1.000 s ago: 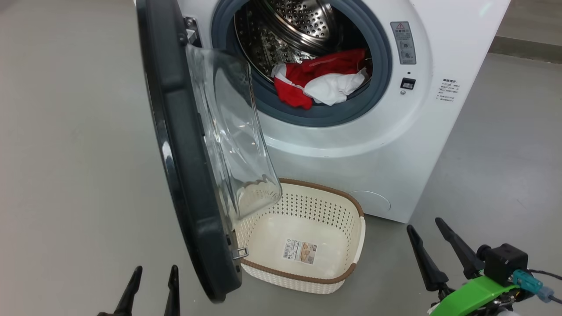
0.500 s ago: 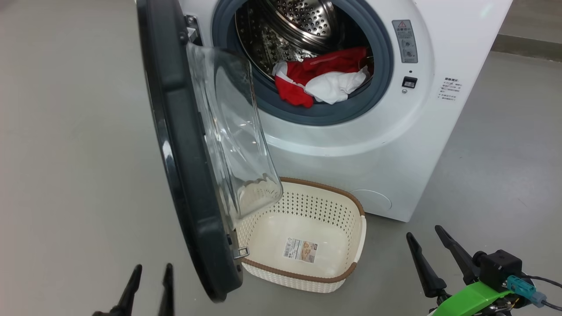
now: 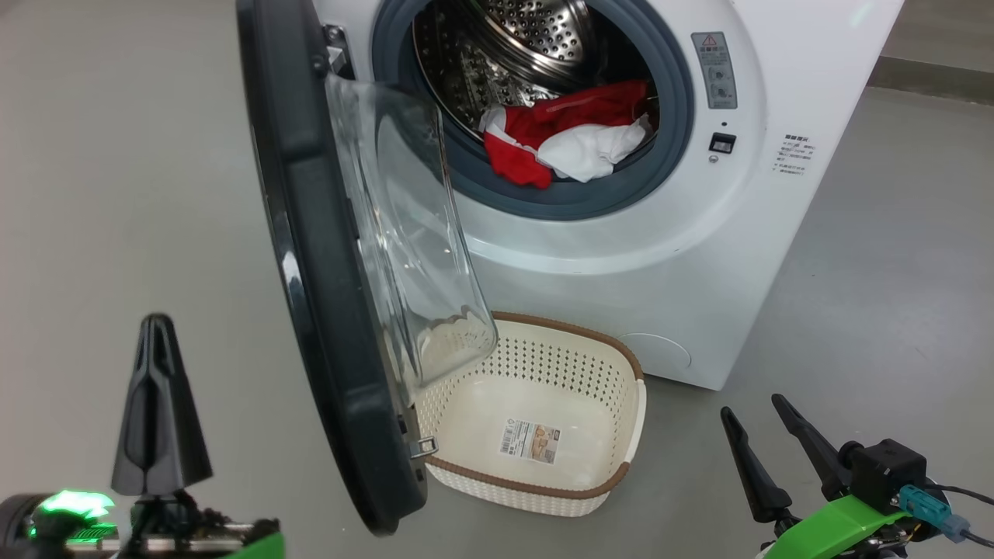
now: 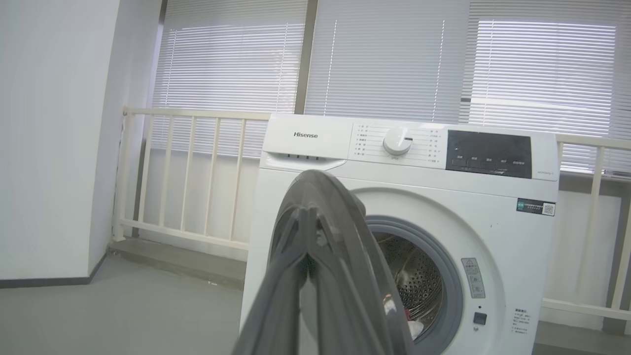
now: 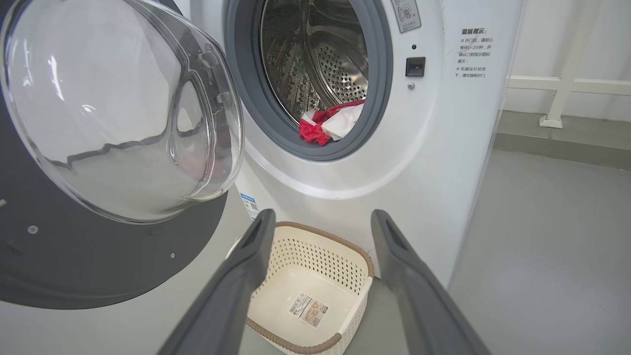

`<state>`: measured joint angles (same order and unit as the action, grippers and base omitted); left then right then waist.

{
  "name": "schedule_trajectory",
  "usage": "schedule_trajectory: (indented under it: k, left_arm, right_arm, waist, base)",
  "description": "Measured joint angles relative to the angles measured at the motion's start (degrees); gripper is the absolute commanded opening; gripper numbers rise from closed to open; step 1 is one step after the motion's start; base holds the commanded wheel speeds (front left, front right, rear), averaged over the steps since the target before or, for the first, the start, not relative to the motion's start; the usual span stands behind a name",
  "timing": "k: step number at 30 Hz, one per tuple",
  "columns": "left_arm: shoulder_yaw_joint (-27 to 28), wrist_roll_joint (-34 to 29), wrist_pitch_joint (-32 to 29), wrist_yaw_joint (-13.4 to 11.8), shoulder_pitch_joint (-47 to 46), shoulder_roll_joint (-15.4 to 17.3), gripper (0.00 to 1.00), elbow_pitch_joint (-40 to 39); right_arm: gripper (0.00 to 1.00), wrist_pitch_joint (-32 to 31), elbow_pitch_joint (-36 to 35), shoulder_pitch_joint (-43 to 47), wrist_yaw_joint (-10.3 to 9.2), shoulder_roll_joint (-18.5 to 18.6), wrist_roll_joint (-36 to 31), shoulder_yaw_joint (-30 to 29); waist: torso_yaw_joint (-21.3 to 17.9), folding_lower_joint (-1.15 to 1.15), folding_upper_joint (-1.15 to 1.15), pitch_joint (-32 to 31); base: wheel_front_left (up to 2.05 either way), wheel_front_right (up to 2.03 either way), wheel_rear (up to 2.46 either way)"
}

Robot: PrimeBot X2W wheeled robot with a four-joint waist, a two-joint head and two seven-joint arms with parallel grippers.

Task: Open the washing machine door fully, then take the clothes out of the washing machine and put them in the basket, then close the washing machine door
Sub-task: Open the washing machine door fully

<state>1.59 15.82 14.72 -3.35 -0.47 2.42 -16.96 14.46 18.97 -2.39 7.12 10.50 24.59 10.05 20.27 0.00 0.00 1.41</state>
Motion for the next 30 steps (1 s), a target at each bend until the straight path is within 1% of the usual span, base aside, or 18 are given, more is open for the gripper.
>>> schedule_trajectory:
  k: [4,6,8,11,13,15,16,17,21,26,30]
  left_arm:
    - [-5.4,-1.6,0.0,-0.5,-0.8,0.0,0.00,-7.6]
    - [-9.0,-3.6,0.1,-0.1,-1.0,0.0,0.00,-9.4]
    - [-12.8,-4.1,0.1,-0.1,-0.9,0.1,0.00,-9.8]
    - [-19.4,-3.4,0.1,1.2,-0.3,0.2,0.00,-7.6]
    - [-22.8,-2.5,0.1,2.5,0.8,0.2,0.00,-3.4]
    - [-25.3,-0.4,0.0,2.9,2.1,0.4,0.00,1.1]
    - [-26.2,0.4,0.0,3.0,2.5,0.4,0.00,3.1]
    - [-26.2,0.4,0.0,3.0,2.5,0.4,0.00,3.1]
    - [-27.6,3.5,0.0,3.0,2.9,0.4,0.00,10.7]
    - [-27.1,7.5,0.0,1.7,2.0,0.4,0.00,17.4]
    - [-25.6,8.1,0.0,1.3,-0.5,0.4,0.00,20.9]
  right_arm:
    - [1.00,0.0,-0.2,0.0,0.00,0.0,0.0,0.0]
    - [1.00,0.0,-0.3,0.0,0.00,0.0,0.0,0.0]
    - [1.00,0.0,-0.3,0.0,0.00,0.0,0.0,0.1]
    - [1.00,0.0,-0.2,0.0,0.00,0.0,0.0,0.1]
    - [1.00,0.0,-0.2,0.0,0.00,0.0,-0.2,0.2]
    - [1.00,0.0,-0.2,0.0,0.00,0.0,-0.2,0.3]
    - [1.00,0.0,-0.2,0.0,0.00,0.0,-0.2,0.3]
    - [1.00,0.0,-0.2,0.0,0.00,0.0,-0.2,0.3]
    - [1.00,0.0,-0.3,0.0,0.00,0.0,-0.2,0.8]
    - [1.00,0.0,-0.3,-0.1,0.00,0.0,-0.2,1.0]
    - [1.00,0.0,-0.3,-0.2,0.00,0.1,-0.2,1.1]
  waist:
    - [-0.3,0.00,0.00,-0.2]
    - [-0.5,0.00,0.00,-0.2]
    - [-0.7,0.00,0.00,-0.3]
    - [-0.9,0.00,0.00,-0.3]
    - [-1.0,0.00,0.00,-0.4]
    - [-1.2,0.00,0.00,-0.5]
    - [-1.2,0.00,0.00,-0.5]
    - [-1.2,0.00,0.00,-0.5]
    - [-1.5,0.00,0.00,-0.5]
    - [-1.3,0.00,0.00,-0.2]
    - [-1.2,0.00,0.00,0.1]
  base:
    - [0.00,0.00,0.00]
    - [0.00,0.00,0.00]
    - [0.00,0.00,0.00]
    - [0.00,0.00,0.00]
    - [0.00,0.00,0.00]
    - [0.00,0.00,0.00]
    - [0.00,0.00,0.00]
    - [0.00,0.00,0.00]
    - [0.00,0.00,0.00]
    - [0.00,0.00,0.00]
    - [0.00,0.00,0.00]
